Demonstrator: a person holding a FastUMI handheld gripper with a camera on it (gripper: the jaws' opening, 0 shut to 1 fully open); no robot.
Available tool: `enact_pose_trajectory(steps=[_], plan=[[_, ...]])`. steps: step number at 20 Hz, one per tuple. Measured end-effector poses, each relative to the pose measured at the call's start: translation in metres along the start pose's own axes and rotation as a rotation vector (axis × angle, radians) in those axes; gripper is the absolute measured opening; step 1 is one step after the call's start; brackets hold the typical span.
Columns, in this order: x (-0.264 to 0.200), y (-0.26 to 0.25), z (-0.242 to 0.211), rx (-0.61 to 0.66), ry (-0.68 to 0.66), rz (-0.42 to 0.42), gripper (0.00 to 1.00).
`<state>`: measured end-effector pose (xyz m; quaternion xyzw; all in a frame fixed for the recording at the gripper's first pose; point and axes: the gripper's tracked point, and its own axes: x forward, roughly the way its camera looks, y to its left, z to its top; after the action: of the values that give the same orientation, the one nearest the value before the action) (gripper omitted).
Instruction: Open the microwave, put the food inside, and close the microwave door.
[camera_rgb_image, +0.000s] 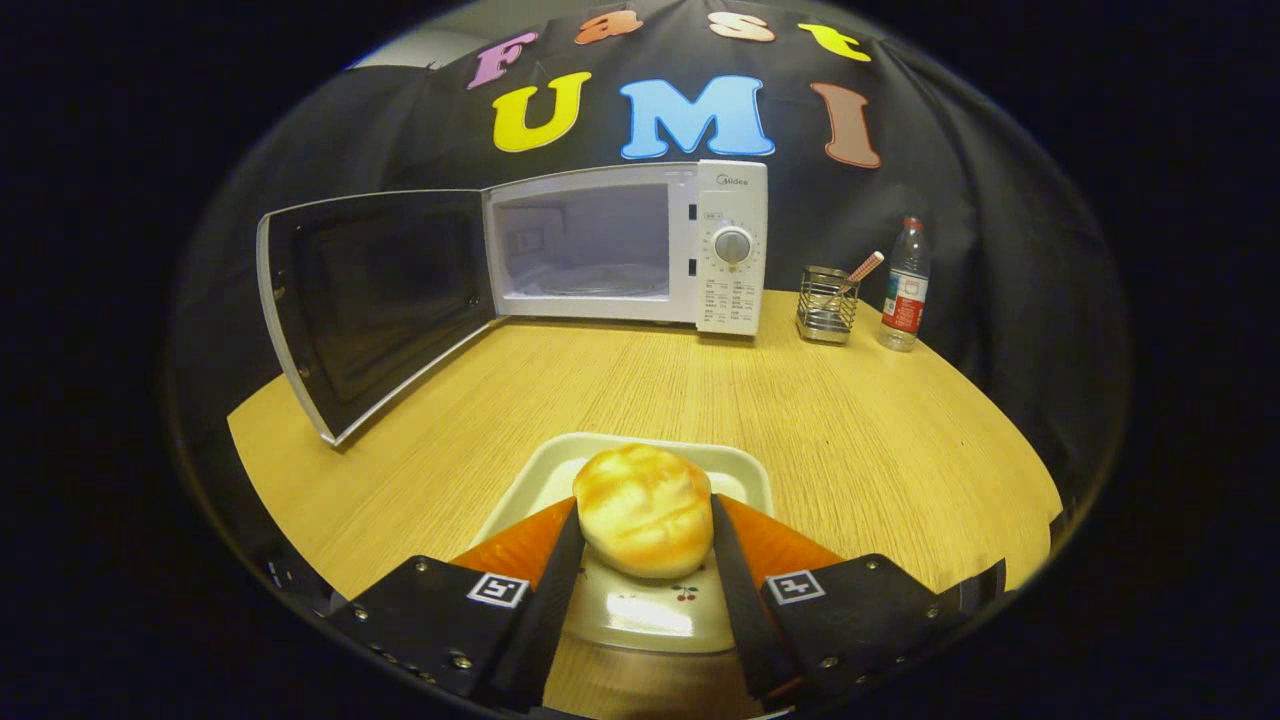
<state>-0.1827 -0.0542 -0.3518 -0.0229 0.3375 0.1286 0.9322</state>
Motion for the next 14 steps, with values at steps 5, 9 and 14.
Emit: enact_pose_trajectory(steps=[5,9,14], plan=[[0.003,0.014,0.047,0.019,-0.065,0.049,0.72],[0.027,0.038,0.092,0.047,-0.088,0.098,0.71],[0.078,0.067,0.131,0.127,-0.044,0.128,0.72]])
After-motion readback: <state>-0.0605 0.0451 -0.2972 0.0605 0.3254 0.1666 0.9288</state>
